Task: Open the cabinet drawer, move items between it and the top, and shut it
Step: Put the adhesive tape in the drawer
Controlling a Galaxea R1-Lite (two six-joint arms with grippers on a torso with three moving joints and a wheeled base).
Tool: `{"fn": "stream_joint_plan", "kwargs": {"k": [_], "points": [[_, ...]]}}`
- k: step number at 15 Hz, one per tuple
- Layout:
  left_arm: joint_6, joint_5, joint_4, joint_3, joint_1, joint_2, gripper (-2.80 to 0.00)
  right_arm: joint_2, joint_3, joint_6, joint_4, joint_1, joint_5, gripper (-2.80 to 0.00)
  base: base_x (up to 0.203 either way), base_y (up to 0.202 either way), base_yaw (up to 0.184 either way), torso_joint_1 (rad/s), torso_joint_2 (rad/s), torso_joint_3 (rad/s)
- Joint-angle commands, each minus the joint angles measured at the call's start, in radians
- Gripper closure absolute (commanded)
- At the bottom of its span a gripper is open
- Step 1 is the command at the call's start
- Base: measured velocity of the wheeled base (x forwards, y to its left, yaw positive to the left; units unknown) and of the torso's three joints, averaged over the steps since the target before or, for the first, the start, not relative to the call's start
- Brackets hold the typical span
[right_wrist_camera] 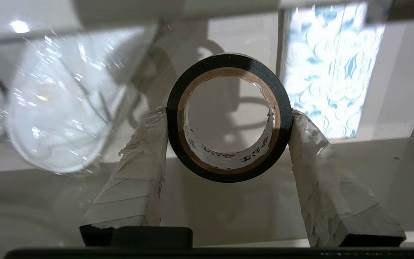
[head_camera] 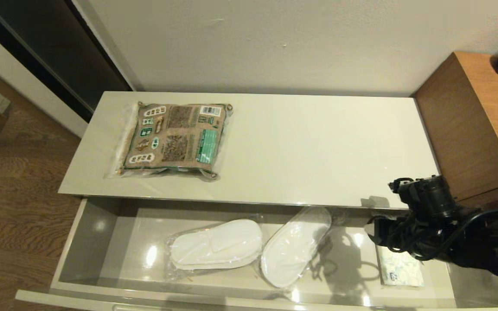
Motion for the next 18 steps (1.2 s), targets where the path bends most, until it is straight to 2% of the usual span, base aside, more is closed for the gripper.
{"fn": "stream_joint_plan", "kwargs": {"k": [1, 12, 18], "points": [[0.000, 0.000, 0.000, 0.000, -0.001, 0.001, 0.00, 0.074, 0.022, 0.000, -0.026, -0.010, -0.001, 0.00, 0.000, 0.000, 0.000, 0.000, 0.00, 0.000], [0.000, 0.000, 0.000, 0.000, 0.000, 0.001, 0.00, 0.336, 0.067, -0.060, -0.273, -0.087, 0.001, 0.00, 0.000, 0.000, 0.000, 0.000, 0.00, 0.000], [0.000, 0.000, 0.000, 0.000, 0.000, 0.001, 0.00, 0.372, 0.081, -0.085, -0.310, -0.100, 0.000, 0.00, 0.000, 0.000, 0.000, 0.000, 0.00, 0.000]]}}
